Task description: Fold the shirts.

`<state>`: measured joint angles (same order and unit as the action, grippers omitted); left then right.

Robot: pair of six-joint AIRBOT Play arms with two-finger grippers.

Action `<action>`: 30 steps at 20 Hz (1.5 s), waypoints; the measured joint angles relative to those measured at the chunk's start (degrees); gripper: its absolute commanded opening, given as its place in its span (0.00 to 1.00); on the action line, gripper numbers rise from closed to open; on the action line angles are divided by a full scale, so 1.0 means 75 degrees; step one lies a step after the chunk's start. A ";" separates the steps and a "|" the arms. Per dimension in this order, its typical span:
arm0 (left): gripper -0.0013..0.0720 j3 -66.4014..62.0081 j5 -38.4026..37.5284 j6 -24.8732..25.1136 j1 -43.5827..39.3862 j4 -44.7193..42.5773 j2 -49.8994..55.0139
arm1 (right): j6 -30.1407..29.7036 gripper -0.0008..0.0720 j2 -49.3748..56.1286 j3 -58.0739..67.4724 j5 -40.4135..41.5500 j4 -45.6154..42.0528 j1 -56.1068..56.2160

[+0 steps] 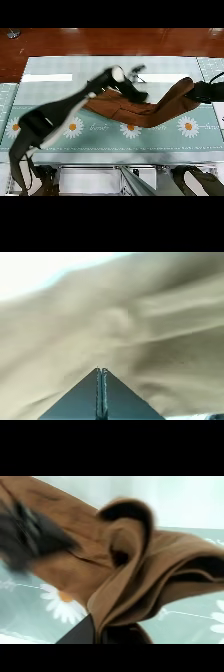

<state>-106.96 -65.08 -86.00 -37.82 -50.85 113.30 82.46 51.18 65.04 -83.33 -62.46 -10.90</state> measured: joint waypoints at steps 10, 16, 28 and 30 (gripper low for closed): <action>0.05 0.2774 -0.0833 0.0679 0.4307 -0.0242 -0.4491 | 0.0452 0.04 0.1862 0.1335 0.1227 0.1207 0.2270; 0.05 0.7810 0.0484 0.0982 0.4934 0.0041 -0.8521 | 0.0930 0.04 0.4759 0.3564 0.2130 0.1271 0.4511; 0.05 1.0812 0.1626 0.1064 0.5033 0.0752 -1.0232 | 0.1349 0.86 0.7892 0.6505 0.0933 0.1408 0.4823; 0.05 1.0850 0.1693 0.1096 0.5033 0.0772 -1.0244 | 0.1163 0.86 0.7233 0.6464 -0.0303 0.0644 0.4097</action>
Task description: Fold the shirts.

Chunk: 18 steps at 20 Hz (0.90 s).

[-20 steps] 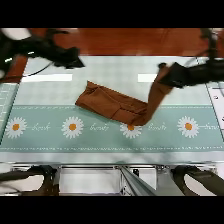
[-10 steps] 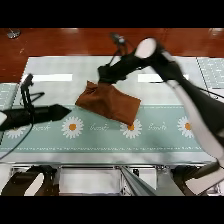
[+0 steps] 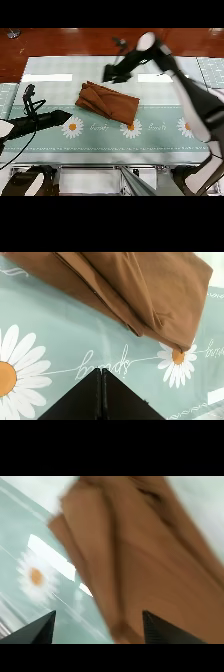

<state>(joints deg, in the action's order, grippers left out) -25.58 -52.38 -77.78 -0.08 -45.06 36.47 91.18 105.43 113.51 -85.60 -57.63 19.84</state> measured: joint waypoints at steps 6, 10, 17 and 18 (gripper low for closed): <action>0.05 0.0038 0.0128 0.0192 0.0003 0.0003 0.0073 | 0.0434 0.86 -0.3590 -0.3972 0.0533 -0.2267 -0.1807; 0.05 0.0044 0.0128 0.0268 0.0000 0.0006 0.0338 | 0.1093 0.86 -0.5316 -0.8113 0.3165 -0.1378 -0.2124; 0.05 0.0044 0.0105 0.0289 -0.0248 0.0017 0.0854 | -0.0254 0.86 -0.4144 -0.9885 0.5030 0.2066 -0.1547; 0.05 0.0044 0.0096 0.0289 -0.0306 0.0017 0.0883 | -0.0431 0.86 -0.3832 -0.9734 0.5027 0.2430 -0.1478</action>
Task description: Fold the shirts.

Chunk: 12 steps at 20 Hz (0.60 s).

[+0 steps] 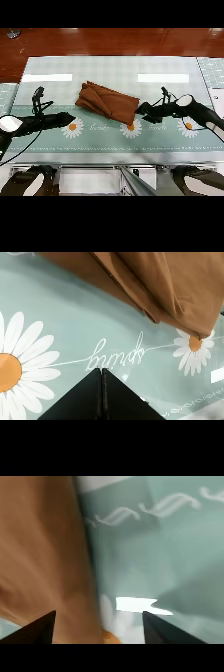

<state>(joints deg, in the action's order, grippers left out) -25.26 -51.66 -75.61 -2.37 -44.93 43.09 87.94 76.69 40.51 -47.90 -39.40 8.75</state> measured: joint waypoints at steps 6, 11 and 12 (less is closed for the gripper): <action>0.05 0.0000 0.0029 -0.0003 -0.0143 0.0003 0.0061 | -0.0577 0.04 0.1515 0.1314 -0.0417 0.0726 0.0697; 0.05 0.0000 0.0029 -0.0003 -0.0160 0.0003 0.0061 | -0.0819 0.04 0.1886 0.3628 -0.1201 0.0303 0.0915; 0.05 0.0000 0.0032 -0.0003 -0.0160 0.0003 0.0061 | -0.0682 0.04 0.1900 0.4287 -0.1419 0.0009 0.0915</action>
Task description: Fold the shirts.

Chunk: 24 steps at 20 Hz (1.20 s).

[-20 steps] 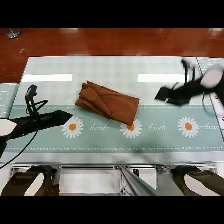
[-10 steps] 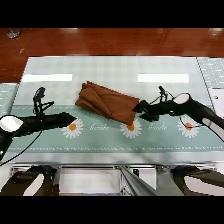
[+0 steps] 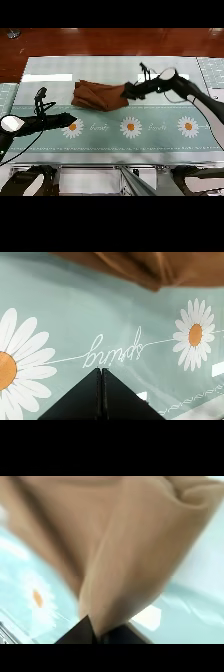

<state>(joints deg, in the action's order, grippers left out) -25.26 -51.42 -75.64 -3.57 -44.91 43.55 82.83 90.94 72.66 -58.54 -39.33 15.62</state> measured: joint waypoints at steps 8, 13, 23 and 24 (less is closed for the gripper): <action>0.05 0.0000 -0.0006 0.0000 0.0000 0.0000 0.0000 | 0.1291 0.04 0.0000 0.5027 -0.2856 -0.2806 -0.0825; 0.05 0.0000 -0.0006 0.0000 0.0000 0.0000 0.0000 | 0.1556 0.04 -0.0606 0.5904 -0.4217 -0.3552 -0.2247; 0.05 0.0000 -0.0003 0.0026 0.0000 -0.0003 0.0003 | 0.1915 0.04 -0.2576 0.3955 -0.5823 -0.4686 -0.5942; 0.05 0.0000 -0.0003 0.0026 0.0000 -0.0003 0.0003 | 0.1923 0.04 -0.2920 0.3445 -0.5808 -0.4887 -0.6330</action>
<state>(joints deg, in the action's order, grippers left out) -25.26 -51.44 -75.44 -3.57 -44.93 43.57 97.25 69.04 98.50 -102.10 -75.99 -31.86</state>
